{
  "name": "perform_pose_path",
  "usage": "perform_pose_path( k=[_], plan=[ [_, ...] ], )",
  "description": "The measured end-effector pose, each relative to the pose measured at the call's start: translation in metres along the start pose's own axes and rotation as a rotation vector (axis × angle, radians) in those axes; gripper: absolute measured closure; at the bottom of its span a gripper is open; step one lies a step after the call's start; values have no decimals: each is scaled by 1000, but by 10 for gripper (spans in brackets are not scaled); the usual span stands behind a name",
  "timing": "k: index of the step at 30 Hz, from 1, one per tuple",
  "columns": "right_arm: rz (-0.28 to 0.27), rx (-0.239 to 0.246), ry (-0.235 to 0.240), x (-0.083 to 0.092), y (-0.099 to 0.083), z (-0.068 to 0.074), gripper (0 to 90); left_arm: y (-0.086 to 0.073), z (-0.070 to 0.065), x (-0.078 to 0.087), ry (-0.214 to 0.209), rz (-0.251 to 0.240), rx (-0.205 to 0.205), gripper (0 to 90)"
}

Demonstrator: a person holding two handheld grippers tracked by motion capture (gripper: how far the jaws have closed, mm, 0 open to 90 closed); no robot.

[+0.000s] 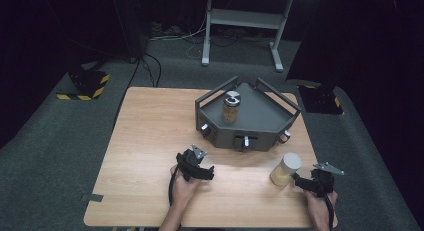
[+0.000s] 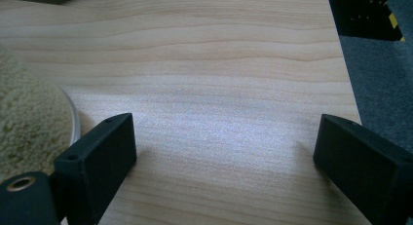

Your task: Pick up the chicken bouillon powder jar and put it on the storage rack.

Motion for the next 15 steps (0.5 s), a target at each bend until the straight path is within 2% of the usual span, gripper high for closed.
perform_pose_path(
  k=[7, 15],
  plan=[
    [2, 28, -15, 5, -3, -3, 52, 0, 0, 0, 0, 0, 0, 17],
    [6, 63, 13, 16, -8, -6, 48, 0, 0, 0, 0, 0, 0, 18]
  ],
)
Point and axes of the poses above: each handheld gripper's, and its own axes: x roughly backward along the jaws, y roughly out of its top, z roughly to its left, the point moved 10 cm from there along -x, roughly forward along the jaws, and after that the axes turned 1 degree about y, right-handed, at the moved point
